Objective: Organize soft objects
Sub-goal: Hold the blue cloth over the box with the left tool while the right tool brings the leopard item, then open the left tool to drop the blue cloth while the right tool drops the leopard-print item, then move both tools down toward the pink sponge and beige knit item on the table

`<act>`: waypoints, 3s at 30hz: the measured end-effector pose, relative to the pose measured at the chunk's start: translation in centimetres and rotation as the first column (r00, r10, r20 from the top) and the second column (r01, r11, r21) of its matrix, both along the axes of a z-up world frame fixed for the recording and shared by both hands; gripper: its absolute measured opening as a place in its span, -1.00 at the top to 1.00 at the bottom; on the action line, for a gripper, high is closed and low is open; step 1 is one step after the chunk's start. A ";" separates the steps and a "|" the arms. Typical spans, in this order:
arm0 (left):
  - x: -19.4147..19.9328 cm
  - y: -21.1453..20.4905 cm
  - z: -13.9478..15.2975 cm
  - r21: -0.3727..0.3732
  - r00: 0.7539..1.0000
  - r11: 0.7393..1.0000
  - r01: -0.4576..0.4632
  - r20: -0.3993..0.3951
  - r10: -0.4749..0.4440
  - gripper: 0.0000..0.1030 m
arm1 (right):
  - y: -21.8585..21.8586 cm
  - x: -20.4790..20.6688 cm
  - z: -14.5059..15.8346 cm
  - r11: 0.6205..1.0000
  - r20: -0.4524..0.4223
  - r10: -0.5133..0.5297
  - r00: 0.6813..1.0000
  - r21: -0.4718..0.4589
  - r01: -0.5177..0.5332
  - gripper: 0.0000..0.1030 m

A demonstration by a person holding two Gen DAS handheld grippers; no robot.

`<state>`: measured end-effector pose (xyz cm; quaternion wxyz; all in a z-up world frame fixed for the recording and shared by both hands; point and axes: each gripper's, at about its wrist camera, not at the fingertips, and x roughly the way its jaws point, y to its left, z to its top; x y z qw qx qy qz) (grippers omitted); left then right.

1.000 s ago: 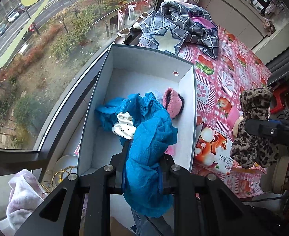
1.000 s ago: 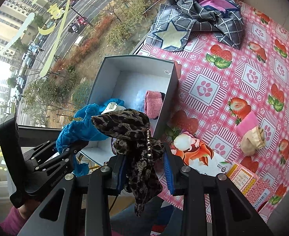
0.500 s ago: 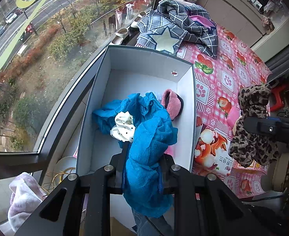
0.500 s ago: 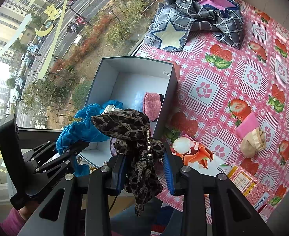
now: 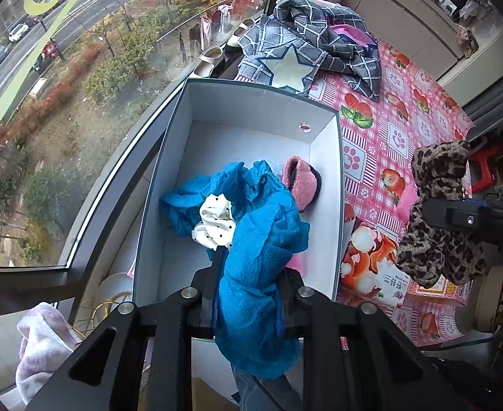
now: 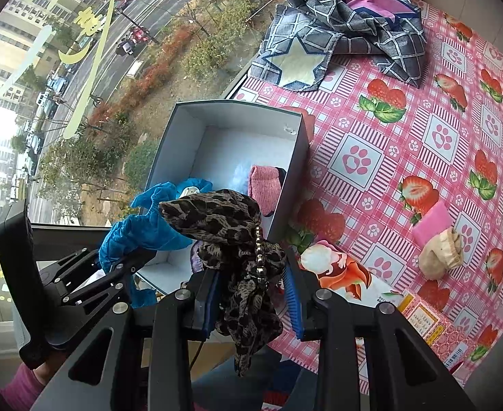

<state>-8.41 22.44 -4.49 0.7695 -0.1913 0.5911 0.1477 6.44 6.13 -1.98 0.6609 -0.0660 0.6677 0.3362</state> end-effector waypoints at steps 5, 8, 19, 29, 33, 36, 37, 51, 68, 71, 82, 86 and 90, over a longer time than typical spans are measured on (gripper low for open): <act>0.2 0.3 -0.3 0.002 1.000 1.000 -0.001 -0.007 0.001 0.52 | 0.4 0.0 -0.1 1.000 0.001 0.009 1.000 -0.002 -0.009 0.34; 0.3 0.4 -0.3 0.004 1.000 1.000 -0.002 -0.008 0.002 0.52 | 0.7 0.0 -0.2 1.000 0.001 0.014 1.000 -0.002 -0.014 0.34; 0.5 0.6 -0.4 0.004 1.000 1.000 -0.005 -0.008 0.005 0.52 | 1.5 0.5 -0.5 1.000 -0.005 0.025 1.000 -0.006 -0.025 0.34; 0.7 1.0 -0.4 0.002 1.000 1.000 -0.012 -0.009 0.012 0.52 | 2.3 0.8 -0.8 0.999 -0.009 0.036 0.999 -0.008 -0.036 0.34; 1.1 1.3 -0.8 0.003 1.000 1.000 -0.016 -0.015 0.016 0.52 | 3.0 1.1 -1.0 0.999 -0.005 0.045 0.999 -0.010 -0.045 0.34; 1.3 1.3 -1.2 0.000 1.000 1.000 -0.014 -0.028 0.014 0.52 | 3.6 1.3 -1.1 0.999 0.000 0.051 0.999 -0.010 -0.051 0.34; 1.5 1.2 -1.4 0.000 0.999 1.000 -0.011 -0.034 0.011 0.52 | 3.8 1.5 -1.2 0.999 0.000 0.051 0.999 -0.011 -0.051 0.34; 1.4 0.4 -2.7 0.004 0.997 1.000 0.000 -0.072 0.000 0.51 | 7.3 2.2 -3.1 0.996 -0.023 0.087 0.996 -0.023 -0.088 0.34; 1.6 -0.6 -1.3 0.054 0.999 0.998 -0.017 -0.038 0.020 -1.00 | 5.2 4.1 -1.9 1.000 -0.029 -0.009 1.000 0.003 0.009 -0.74; 2.0 -0.8 -1.0 0.062 0.999 0.998 -0.018 -0.036 0.020 -1.00 | 3.4 4.7 -1.6 0.998 -0.049 -0.062 0.997 0.007 0.062 -0.74; 4.1 -3.7 -0.3 0.073 0.997 0.995 0.071 -0.038 -0.068 -1.00 | -2.9 5.5 0.0 0.975 -0.112 -0.206 0.972 0.056 0.213 -0.74; 5.6 -5.6 0.4 0.054 0.990 0.988 0.143 -0.022 -0.142 -1.00 | -6.1 5.7 0.8 0.950 -0.179 -0.277 0.944 0.095 0.297 -0.74; 7.8 -8.2 0.9 0.036 0.972 0.971 0.235 -0.014 -0.234 -1.00 | -10.5 6.2 1.8 0.913 -0.220 -0.361 0.906 0.115 0.391 -0.74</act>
